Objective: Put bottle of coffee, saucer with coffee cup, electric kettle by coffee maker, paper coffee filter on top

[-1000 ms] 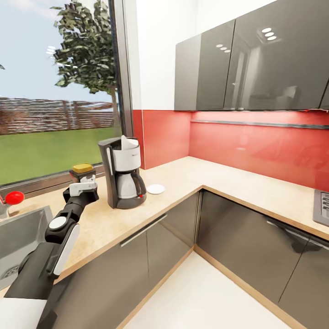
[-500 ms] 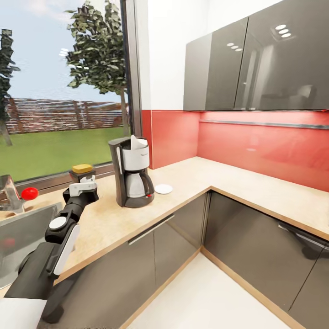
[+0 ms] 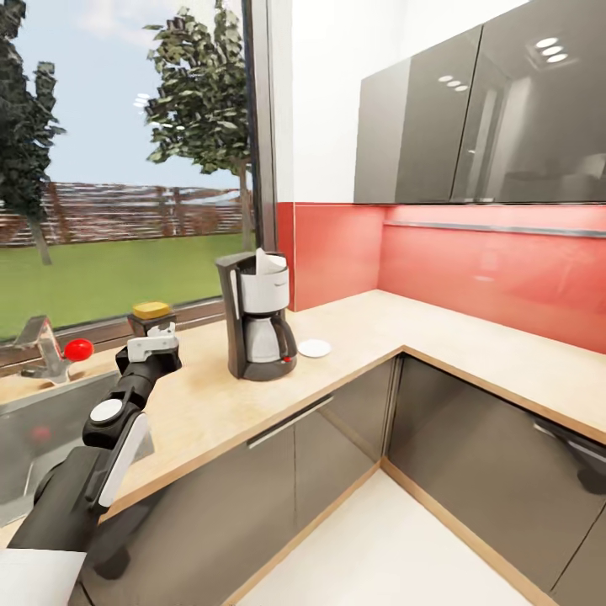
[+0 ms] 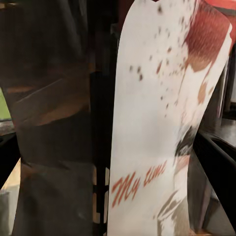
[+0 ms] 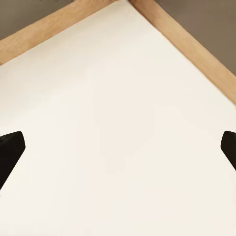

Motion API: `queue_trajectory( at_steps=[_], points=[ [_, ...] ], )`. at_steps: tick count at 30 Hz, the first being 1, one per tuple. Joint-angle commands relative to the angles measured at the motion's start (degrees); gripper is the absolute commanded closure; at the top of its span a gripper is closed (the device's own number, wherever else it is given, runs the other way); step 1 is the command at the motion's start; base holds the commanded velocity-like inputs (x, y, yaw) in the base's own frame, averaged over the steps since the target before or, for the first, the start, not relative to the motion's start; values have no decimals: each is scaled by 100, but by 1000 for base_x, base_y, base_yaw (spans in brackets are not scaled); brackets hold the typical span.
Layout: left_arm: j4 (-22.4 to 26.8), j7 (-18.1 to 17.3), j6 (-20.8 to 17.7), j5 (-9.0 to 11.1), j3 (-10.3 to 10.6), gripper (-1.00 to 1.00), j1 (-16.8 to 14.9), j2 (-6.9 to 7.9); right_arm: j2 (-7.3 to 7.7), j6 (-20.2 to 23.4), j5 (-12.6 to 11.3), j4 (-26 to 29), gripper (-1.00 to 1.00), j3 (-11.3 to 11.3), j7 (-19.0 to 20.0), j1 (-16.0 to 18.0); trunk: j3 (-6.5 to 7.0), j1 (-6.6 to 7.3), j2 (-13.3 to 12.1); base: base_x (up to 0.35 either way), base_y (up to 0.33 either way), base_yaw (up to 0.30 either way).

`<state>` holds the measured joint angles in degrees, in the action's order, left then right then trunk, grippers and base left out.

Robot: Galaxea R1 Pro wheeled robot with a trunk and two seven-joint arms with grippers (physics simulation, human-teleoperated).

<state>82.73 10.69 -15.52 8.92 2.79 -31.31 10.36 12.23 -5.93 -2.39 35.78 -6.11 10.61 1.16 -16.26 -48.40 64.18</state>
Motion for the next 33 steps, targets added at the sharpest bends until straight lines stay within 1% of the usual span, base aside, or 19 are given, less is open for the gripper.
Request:
queue_trajectory(
  at_steps=[1, 7, 11, 15, 18, 21, 28, 33],
  points=[
    [4, 56, -21, 58, 20, 100, -6, 5, -2, -13, -25, -2, -100, -22, 47, 3, -7, -1, 5, 0, -57, 260],
    [1, 56, -21, 58, 20, 100, -6, 2, -2, -13, -25, -4, -100, -22, 47, 4, -7, -1, 5, 0, -199, 235],
    [5, 56, -21, 58, 20, 100, -6, 3, -2, -13, -25, -5, -100, -22, 47, 2, -7, -1, 5, 0, -221, 79],
    [4, 56, -21, 58, 20, 100, -6, 5, -2, -13, -25, -7, -100, -22, 47, 2, -7, -1, 5, 0, -79, 52],
    [2, 56, -21, 58, 23, 100, -6, 4, -2, -13, -25, -9, -100, -22, 47, 1, -7, -1, 5, 0, -69, 181],
    [1, 56, -21, 58, 20, 100, -6, 5, -2, -13, -25, -9, -100, -22, 47, 2, -7, -1, 5, 0, -225, 171],
    [-1, 56, -21, 58, 23, 100, -6, 5, -2, -13, -25, -9, -100, -22, 47, 1, -7, -1, 5, 2, -106, 38],
    [1, 56, -21, 58, 28, 100, -6, 2, -2, -13, -25, -9, -100, -22, 47, -1, -7, -1, 5, 72, -220, 4]
  ],
)
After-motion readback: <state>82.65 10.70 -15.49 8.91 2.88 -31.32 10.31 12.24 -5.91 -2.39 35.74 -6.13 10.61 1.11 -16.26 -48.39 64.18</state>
